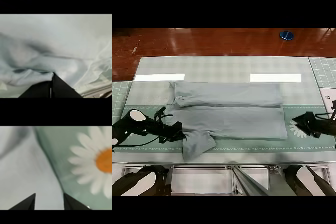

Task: Fold the shirts.

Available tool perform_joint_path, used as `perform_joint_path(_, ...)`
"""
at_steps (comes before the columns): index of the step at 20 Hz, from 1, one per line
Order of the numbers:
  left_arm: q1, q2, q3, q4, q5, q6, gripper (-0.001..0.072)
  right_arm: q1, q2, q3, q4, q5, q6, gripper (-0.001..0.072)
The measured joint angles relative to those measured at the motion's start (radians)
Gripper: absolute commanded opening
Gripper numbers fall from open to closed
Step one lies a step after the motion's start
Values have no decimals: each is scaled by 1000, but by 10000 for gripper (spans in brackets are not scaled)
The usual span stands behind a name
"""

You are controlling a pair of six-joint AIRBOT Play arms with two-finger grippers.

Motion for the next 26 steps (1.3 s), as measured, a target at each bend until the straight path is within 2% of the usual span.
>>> perform_joint_path(5, -7, -2, 8, -24, 22, 16, 18, 3, 0, -60, -127, 76, 94, 409)
perform_joint_path(8, -8, -2, 9, -44, 22, 42, 18, 57, 0, -74, -134, 78, 109, 409)
perform_joint_path(12, -8, -2, 10, -77, 16, 74, 18, 142, -47, -80, -76, 7, 122, 395)
perform_joint_path(13, -8, -2, 10, -81, 13, 79, 18, 165, -71, -81, -47, -13, 120, 356)
perform_joint_path(14, -8, -2, 10, -83, 12, 82, 18, 187, -95, -81, -14, -35, 111, 234)
perform_joint_path(16, -8, -2, 12, -87, 10, 87, 18, 233, -143, -71, 50, -93, 77, 72)
perform_joint_path(17, -8, -2, 15, -89, 9, 89, 18, 256, -166, -58, 82, -105, 57, 18)
perform_joint_path(21, 16, -2, 89, -91, -24, 119, 18, 311, -207, 55, 146, -53, -35, 18)
perform_joint_path(26, 76, -36, 309, -93, -50, 170, 18, 328, -256, 287, 147, 14, -40, 18)
